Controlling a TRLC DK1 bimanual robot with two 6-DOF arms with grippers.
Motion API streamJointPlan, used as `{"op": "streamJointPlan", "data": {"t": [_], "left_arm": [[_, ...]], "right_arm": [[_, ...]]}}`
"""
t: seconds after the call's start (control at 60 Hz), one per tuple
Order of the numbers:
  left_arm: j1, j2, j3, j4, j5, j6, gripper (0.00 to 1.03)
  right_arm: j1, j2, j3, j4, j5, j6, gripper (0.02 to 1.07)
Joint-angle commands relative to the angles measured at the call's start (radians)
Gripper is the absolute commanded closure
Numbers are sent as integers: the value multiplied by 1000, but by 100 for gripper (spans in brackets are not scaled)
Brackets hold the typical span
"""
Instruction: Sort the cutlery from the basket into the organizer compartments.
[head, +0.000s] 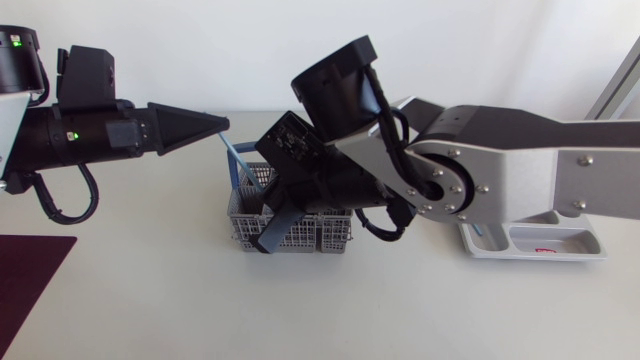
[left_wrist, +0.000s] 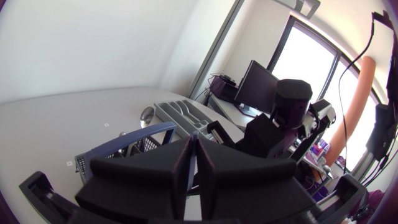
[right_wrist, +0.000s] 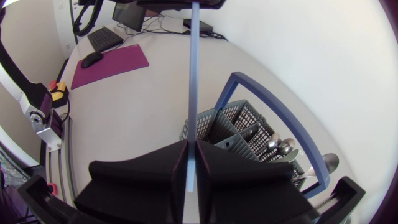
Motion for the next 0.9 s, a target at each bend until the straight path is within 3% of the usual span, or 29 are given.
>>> {"op": "streamJointPlan", "data": {"t": [0.0,0.05,0.15,0.25,0.5,0.7,0.883], "left_arm": [[19,15,75,47,4,-71,62],[32,15,95,51,4,-86,45],[47,20,141,56,2,-97,21],[73,23,187,63,-10,-126,9],[127,9,210,51,-99,-89,6],[134,-3,172,-64,-166,89,6],[107,-40,101,-136,-278,253,6]], "right_arm": [[13,3,7,-20,-29,-15,101],[13,-4,1,-29,-29,-15,101],[10,-32,-16,-46,-29,-15,101],[2,-67,-39,-71,-29,-15,101],[-93,-238,-123,-138,-25,-18,101],[-282,-354,-168,-195,-25,-26,101],[-536,-386,-186,-241,-60,-53,101]]}}
